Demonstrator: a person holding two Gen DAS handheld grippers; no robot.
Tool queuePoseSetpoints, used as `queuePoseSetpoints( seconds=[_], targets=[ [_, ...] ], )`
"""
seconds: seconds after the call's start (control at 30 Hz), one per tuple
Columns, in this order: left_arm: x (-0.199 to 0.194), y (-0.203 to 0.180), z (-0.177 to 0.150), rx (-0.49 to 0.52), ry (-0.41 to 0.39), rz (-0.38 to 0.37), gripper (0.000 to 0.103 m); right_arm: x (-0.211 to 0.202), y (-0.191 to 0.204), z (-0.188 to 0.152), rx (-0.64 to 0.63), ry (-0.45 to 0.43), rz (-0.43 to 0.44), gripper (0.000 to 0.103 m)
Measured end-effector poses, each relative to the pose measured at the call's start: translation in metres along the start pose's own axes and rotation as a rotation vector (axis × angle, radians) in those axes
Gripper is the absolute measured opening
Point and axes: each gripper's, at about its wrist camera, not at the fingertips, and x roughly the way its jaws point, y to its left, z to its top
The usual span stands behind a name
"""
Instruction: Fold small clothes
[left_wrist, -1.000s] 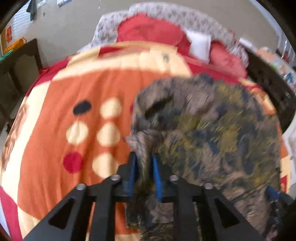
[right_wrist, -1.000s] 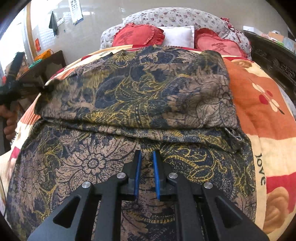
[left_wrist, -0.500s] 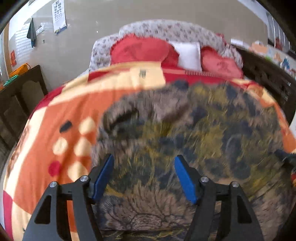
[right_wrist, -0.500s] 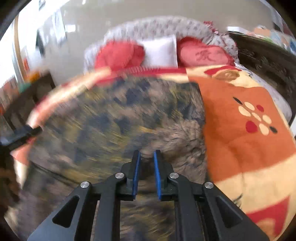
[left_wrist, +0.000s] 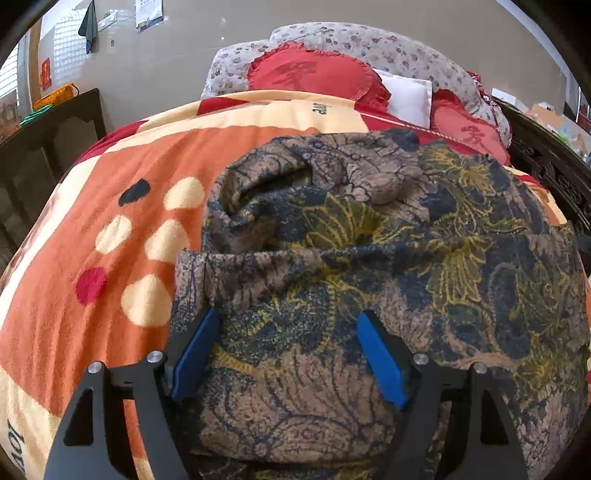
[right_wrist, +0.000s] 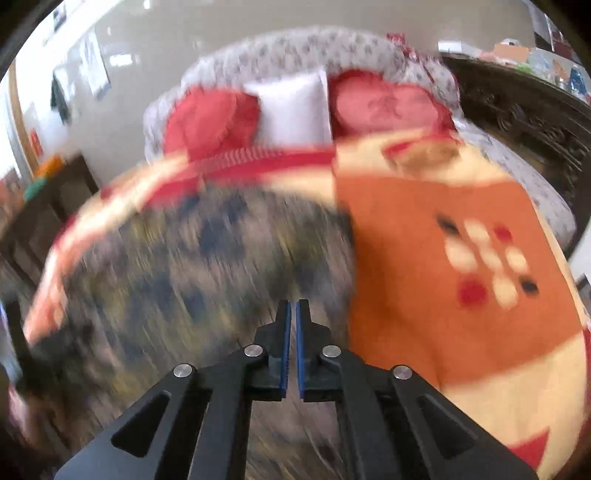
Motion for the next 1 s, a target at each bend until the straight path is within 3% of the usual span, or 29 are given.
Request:
queuePoseSetpoints(
  seconds=[0.1,0.13,0.17,0.23,0.3,0.4,0.5,0.63,0.7,0.73,0.77,0.83,0.9,0.93,1.0],
  targets=[
    [0.0,0.001,-0.001,0.0,0.001,-0.003,0.082,0.054,-0.009,0.017,-0.072,0.153,-0.034,0.009],
    [0.0,0.001,0.0,-0.002,0.001,-0.006,0.082,0.062,-0.02,0.018,-0.05,0.159,-0.027,0.009],
    [0.001,0.001,0.0,-0.003,0.002,-0.009,0.082,0.067,-0.039,0.019,-0.008,0.143,-0.091,0.009],
    [0.002,0.001,0.0,-0.005,0.004,-0.007,0.083,0.076,-0.074,0.011,0.053,0.201,-0.277,0.01],
    [0.003,0.0,0.0,0.001,0.005,0.003,0.083,0.073,-0.099,0.0,0.137,0.212,-0.231,0.009],
    [0.003,-0.002,0.0,0.006,0.007,0.008,0.083,0.044,-0.091,0.003,0.092,0.123,-0.213,0.009],
    [0.003,-0.001,0.0,0.007,0.008,0.009,0.083,0.008,-0.061,0.008,0.063,-0.008,-0.122,0.009],
    [0.003,-0.002,0.0,0.008,0.009,0.011,0.084,0.01,-0.01,0.002,-0.071,-0.029,0.054,0.016],
    [0.004,-0.002,0.0,0.011,0.01,0.014,0.084,0.031,-0.004,-0.022,-0.132,0.104,0.02,0.017],
    [0.004,-0.003,0.0,0.015,0.012,0.018,0.084,0.043,-0.012,-0.032,-0.13,0.155,-0.008,0.011],
    [0.004,-0.004,0.0,0.017,0.012,0.022,0.084,0.039,-0.022,-0.037,-0.091,0.115,-0.004,0.004],
    [0.005,-0.003,0.0,0.016,0.015,0.019,0.085,0.028,-0.03,-0.036,0.017,0.096,-0.045,0.003],
    [0.005,-0.002,0.001,0.012,0.016,0.015,0.085,0.011,-0.007,-0.032,-0.046,0.042,-0.152,0.006],
    [0.005,-0.002,0.001,0.013,0.016,0.015,0.085,0.003,0.005,-0.034,-0.072,0.019,-0.14,0.008],
    [0.005,-0.002,0.001,0.011,0.016,0.014,0.085,-0.006,0.032,-0.042,-0.136,0.012,0.013,0.01]
  ],
)
